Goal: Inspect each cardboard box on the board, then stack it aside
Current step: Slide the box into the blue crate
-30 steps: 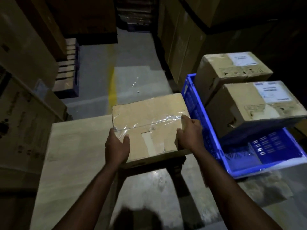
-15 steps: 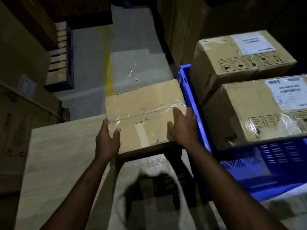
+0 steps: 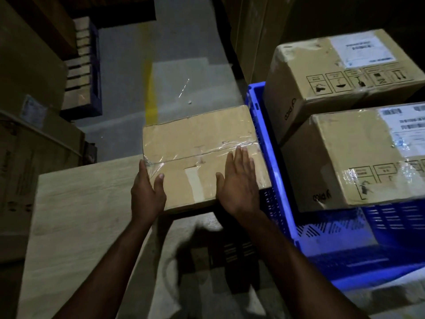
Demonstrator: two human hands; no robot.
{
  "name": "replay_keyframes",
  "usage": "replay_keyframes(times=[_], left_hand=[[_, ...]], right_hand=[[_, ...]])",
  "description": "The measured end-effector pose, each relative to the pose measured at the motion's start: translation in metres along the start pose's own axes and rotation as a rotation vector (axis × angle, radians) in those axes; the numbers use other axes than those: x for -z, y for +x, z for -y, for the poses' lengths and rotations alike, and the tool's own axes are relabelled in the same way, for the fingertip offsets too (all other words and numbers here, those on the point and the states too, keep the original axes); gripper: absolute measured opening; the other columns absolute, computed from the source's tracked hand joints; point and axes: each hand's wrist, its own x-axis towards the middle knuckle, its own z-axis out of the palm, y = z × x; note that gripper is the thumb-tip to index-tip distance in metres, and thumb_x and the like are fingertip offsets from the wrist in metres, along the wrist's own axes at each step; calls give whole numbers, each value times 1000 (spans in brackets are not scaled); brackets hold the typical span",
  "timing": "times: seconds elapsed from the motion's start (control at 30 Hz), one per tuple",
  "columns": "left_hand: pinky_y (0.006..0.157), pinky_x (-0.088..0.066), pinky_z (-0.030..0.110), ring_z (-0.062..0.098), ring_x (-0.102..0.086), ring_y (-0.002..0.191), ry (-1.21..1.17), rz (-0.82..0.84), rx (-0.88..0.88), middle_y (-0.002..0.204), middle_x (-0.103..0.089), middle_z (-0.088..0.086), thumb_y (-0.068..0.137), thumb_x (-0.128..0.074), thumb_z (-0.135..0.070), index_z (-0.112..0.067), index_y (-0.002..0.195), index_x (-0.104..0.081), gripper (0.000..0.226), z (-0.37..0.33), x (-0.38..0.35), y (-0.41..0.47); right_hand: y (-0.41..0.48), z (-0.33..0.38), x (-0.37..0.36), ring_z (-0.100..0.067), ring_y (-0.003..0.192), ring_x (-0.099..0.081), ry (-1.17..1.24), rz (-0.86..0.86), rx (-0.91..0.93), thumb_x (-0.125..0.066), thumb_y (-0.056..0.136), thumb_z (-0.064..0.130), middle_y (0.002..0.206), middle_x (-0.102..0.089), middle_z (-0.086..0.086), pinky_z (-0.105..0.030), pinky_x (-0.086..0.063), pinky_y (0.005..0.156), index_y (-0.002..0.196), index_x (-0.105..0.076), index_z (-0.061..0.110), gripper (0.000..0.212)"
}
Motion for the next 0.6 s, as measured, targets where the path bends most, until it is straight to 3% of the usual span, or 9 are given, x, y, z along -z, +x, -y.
replay_keyframes(times=[0.07,0.13,0.2,0.23,0.4,0.6], left_hand=[[117,-31,43,36,-30,146,33,-15,-102,160,-28,20,103,-50,-22,-6,156,-27,60,0,0,0],[122,-20,47,34,-12,153,167,-4,-368,165,-12,18,99,-51,-29,-13,155,-34,60,0,2,-2],[123,-14,48,28,-7,154,384,109,-646,166,-13,12,96,-48,-41,-22,154,-35,63,0,2,-6],[123,-14,48,26,-10,154,458,168,-702,166,-17,7,96,-44,-45,-26,155,-33,63,-1,2,-9],[121,-16,46,23,-21,151,571,184,-658,162,-31,0,98,-37,-48,-29,154,-35,59,-2,4,-3],[123,-9,48,24,-14,153,610,220,-622,164,-24,0,100,-29,-48,-29,155,-30,58,-4,-1,-5]], right_hand=[[-3,0,-8,-26,155,10,-55,-46,10,-27,105,41,168,3,-15,-43,2,126,160,-10,5,68],[-4,0,-13,-28,155,6,-120,-84,9,-22,104,41,167,0,-17,-46,0,126,159,-12,4,68],[-2,0,-15,-29,155,6,-143,-88,8,-23,104,39,167,-1,-19,-47,-1,126,159,-11,3,67],[-2,0,-16,-29,155,6,-149,-83,9,-24,105,39,167,0,-19,-48,-1,126,159,-11,3,66],[-1,3,-22,-31,155,1,-145,-98,6,-23,103,38,166,-6,-21,-49,-3,125,158,-17,1,66],[1,-3,-26,-30,156,-3,-137,-113,35,-20,101,41,166,-10,-20,-47,-2,126,158,-20,1,69]])
